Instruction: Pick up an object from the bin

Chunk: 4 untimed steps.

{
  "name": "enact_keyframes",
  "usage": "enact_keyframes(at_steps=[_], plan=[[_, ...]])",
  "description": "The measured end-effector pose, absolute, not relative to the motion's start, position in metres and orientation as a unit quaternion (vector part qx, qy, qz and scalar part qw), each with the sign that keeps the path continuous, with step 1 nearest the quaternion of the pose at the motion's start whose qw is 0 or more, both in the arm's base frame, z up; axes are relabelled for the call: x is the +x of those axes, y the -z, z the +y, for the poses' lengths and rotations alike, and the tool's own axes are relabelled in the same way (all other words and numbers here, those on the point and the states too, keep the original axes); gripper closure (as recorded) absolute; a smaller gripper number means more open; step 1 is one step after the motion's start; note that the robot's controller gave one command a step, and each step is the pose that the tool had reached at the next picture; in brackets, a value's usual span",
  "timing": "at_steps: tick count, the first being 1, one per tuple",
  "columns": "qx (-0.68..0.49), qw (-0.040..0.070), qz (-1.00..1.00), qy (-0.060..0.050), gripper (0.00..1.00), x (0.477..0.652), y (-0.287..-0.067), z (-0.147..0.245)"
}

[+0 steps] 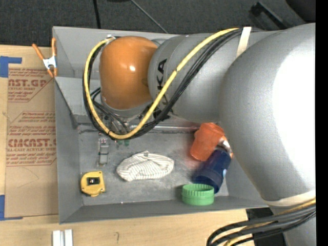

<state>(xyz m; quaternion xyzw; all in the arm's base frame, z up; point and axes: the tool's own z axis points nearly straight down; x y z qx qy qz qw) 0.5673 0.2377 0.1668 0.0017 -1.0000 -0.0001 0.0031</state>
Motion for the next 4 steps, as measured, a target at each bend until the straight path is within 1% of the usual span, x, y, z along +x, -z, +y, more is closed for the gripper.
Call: enact_keyframes(at_steps=[1, 2, 3, 4], plan=[[0.001, -0.001, -1.000, 0.001, 0.00, 0.569, -0.172, 0.237], [0.042, -0.003, -0.999, 0.001, 0.00, 0.558, -0.123, 0.209], [0.026, -0.001, -1.000, 0.001, 0.00, 0.538, -0.081, 0.190], [0.031, 0.004, -1.000, -0.001, 0.00, 0.536, -0.120, 0.182]])
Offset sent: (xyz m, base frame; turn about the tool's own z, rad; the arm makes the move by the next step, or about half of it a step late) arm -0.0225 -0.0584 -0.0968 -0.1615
